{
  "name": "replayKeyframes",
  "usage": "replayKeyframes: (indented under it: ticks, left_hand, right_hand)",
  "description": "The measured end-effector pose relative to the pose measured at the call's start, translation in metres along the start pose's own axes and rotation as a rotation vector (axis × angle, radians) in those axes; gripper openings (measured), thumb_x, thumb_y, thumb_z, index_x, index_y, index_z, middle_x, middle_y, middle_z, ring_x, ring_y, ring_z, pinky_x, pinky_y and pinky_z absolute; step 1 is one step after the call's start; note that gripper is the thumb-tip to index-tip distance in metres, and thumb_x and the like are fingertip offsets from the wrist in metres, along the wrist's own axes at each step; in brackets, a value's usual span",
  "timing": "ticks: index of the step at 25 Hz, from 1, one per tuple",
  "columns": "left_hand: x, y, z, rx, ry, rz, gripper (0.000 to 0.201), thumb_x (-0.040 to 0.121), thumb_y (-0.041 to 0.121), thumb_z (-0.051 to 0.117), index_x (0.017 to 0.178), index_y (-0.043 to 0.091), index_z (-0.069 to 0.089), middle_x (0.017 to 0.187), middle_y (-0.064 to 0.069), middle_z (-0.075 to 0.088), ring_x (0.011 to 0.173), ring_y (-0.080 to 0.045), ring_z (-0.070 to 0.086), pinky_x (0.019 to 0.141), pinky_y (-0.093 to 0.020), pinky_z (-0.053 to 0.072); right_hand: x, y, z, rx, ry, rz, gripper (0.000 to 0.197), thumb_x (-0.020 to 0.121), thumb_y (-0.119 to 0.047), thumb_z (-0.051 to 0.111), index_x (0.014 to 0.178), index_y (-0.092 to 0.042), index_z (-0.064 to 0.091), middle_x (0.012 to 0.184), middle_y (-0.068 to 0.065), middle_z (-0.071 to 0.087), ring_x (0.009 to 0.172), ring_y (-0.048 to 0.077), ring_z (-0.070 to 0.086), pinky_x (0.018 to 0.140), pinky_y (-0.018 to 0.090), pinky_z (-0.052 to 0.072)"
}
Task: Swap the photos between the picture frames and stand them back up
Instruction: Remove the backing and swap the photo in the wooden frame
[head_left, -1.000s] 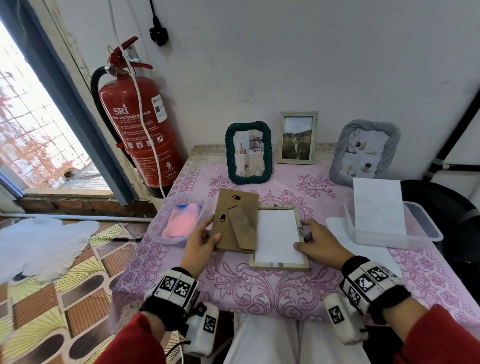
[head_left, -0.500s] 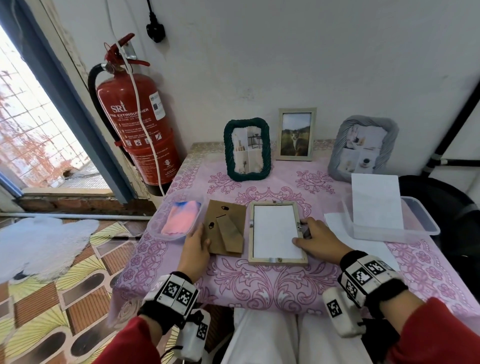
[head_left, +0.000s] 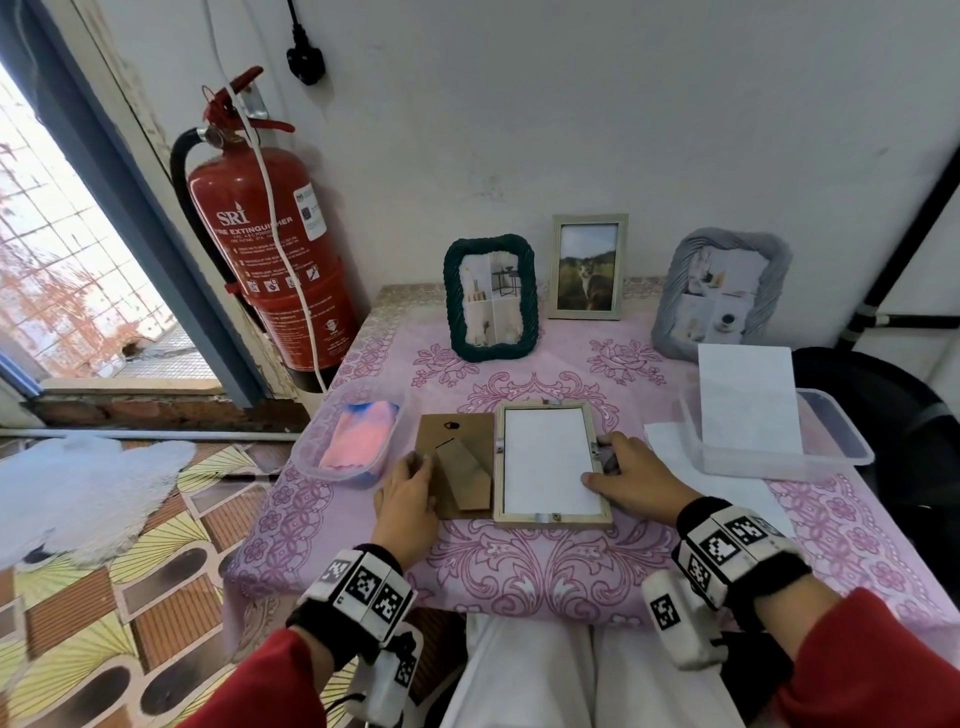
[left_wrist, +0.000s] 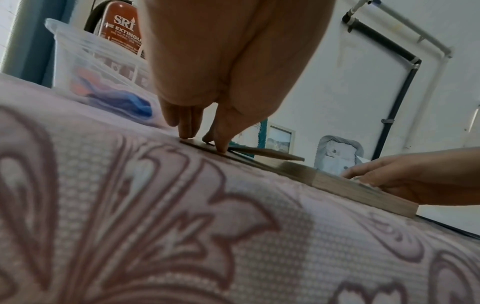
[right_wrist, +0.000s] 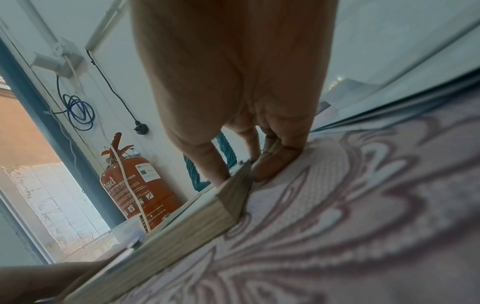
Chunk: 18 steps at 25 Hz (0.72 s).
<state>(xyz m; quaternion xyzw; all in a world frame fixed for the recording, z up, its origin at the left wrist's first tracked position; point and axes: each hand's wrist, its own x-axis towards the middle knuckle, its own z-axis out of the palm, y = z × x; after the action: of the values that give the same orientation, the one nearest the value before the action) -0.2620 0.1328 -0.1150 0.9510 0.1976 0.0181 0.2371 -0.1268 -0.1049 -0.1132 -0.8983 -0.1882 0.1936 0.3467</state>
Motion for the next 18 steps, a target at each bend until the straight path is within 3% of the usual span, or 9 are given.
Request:
replayKeyframes:
  ticks: [3,6,8,11,14,18]
  left_hand:
    - [0.008,0.015,-0.001,-0.096,0.041,0.142,0.054,0.093,0.014,0.050,0.144,0.017,0.033,0.150,-0.004,0.029,0.137,-0.022,0.029,0.112,-0.034,0.023]
    - [0.027,0.032,-0.004,-0.024,-0.129,0.306,0.066,0.085,0.035,0.063,0.143,0.020,0.034,0.146,0.001,0.038,0.135,-0.018,0.035,0.112,-0.038,0.028]
    - [0.043,0.043,-0.006,0.029,-0.228,0.346,0.079,0.079,0.043,0.069,0.144,0.019,0.031,0.149,0.001,0.035,0.137,-0.018,0.032,0.114,-0.038,0.026]
    - [0.064,0.057,-0.010,0.163,-0.339,0.369,0.100,0.072,0.047,0.074,0.149,0.016,0.017,0.157,-0.003,0.019,0.144,-0.020,0.018,0.119,-0.039,0.015]
    - [0.080,0.064,-0.011,0.437,-0.480,0.420,0.117,0.069,0.057,0.071,0.150,0.014,-0.001,0.159,-0.007,-0.003,0.147,-0.022,-0.006,0.119,-0.040,-0.004]
    - [0.085,0.072,-0.009,0.614,-0.502,0.490,0.126,0.063,0.066,0.069,0.149,0.008,-0.002,0.158,-0.012,-0.002,0.146,-0.024,-0.007,0.115,-0.040,-0.014]
  right_hand:
    - [0.000,-0.001,0.000,0.000,0.000,-0.003,0.056,0.086,-0.023,0.062,0.134,-0.009,0.036,0.117,0.012,0.049,0.115,0.026,0.045,0.081,0.024,0.034]
    - [-0.001,-0.001,0.000,-0.002,-0.003,0.000,0.058,0.087,-0.024,0.062,0.136,-0.010,0.035,0.110,0.008,0.045,0.108,0.020,0.044,0.079,0.023,0.033]
    - [-0.002,-0.001,-0.001,-0.004,0.001,-0.001,0.057,0.086,-0.025,0.062,0.135,-0.010,0.035,0.109,0.007,0.044,0.108,0.021,0.044,0.079,0.023,0.033]
    - [-0.003,-0.002,-0.001,-0.003,0.010,-0.020,0.056,0.086,-0.024,0.063,0.133,-0.009,0.037,0.108,0.008,0.044,0.111,0.025,0.046,0.078,0.023,0.033]
    - [-0.005,-0.003,-0.002,-0.010,0.005,-0.028,0.056,0.086,-0.024,0.063,0.133,-0.010,0.036,0.105,0.005,0.039,0.101,0.019,0.043,0.077,0.022,0.032]
    - [-0.006,-0.004,-0.003,0.006,0.010,-0.030,0.055,0.085,-0.024,0.063,0.132,-0.010,0.037,0.111,0.009,0.044,0.101,0.020,0.045,0.078,0.021,0.032]
